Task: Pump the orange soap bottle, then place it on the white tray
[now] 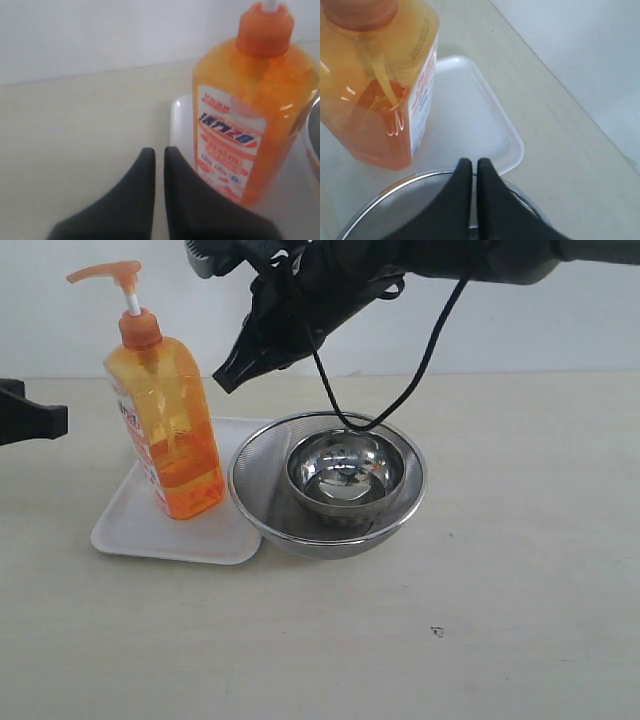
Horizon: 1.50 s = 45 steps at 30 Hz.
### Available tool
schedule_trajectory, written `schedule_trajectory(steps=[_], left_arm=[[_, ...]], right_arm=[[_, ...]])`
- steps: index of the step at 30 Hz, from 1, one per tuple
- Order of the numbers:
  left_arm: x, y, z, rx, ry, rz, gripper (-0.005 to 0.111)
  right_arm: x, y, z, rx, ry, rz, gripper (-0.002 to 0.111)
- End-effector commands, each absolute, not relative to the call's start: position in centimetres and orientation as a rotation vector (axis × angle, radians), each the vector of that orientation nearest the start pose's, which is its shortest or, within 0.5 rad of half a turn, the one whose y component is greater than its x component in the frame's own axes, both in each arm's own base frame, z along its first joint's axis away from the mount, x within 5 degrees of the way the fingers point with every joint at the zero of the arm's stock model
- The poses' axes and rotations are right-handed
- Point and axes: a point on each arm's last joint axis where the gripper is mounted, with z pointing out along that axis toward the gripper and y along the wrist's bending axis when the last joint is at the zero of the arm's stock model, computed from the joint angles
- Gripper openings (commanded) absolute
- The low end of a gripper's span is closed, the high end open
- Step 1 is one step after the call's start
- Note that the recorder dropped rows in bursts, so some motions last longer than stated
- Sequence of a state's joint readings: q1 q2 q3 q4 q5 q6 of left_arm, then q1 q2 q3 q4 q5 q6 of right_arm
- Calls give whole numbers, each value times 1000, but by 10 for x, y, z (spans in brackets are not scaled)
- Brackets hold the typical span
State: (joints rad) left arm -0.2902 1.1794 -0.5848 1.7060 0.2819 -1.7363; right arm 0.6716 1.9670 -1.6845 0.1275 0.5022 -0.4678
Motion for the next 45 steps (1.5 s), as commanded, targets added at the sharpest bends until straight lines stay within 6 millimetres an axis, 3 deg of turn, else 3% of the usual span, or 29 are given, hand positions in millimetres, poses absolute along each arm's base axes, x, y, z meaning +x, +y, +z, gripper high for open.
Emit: schedule_trajectory(steps=[1, 4, 7, 12, 15, 23, 31, 40, 45], left_arm=[[254, -33, 234, 43, 2121, 70, 5], [269, -34, 229, 71, 2166, -1, 5], [283, -44, 230, 214, 2171, -48, 5], [323, -51, 229, 356, 2147, 17, 5], [334, -55, 222, 374, 2164, -13, 5], [336, -46, 219, 389, 2180, -72, 5], [336, -45, 219, 389, 2180, -73, 5], [341, -47, 228, 428, 2146, -84, 5], [347, -50, 226, 443, 2145, -109, 5]], right_arm=[[368, 297, 271, -1189, 1927, 206, 0], [373, 300, 260, -1199, 1905, 196, 0], [375, 302, 255, -1183, 1904, 205, 0], [377, 306, 258, -1134, 1870, 231, 0], [377, 306, 258, -1138, 1867, 229, 0], [376, 309, 259, -1083, 1889, 300, 0], [358, 327, 257, -1188, 1866, 332, 0], [355, 328, 255, -1191, 1895, 363, 0], [341, 342, 254, -1278, 1848, 360, 0]])
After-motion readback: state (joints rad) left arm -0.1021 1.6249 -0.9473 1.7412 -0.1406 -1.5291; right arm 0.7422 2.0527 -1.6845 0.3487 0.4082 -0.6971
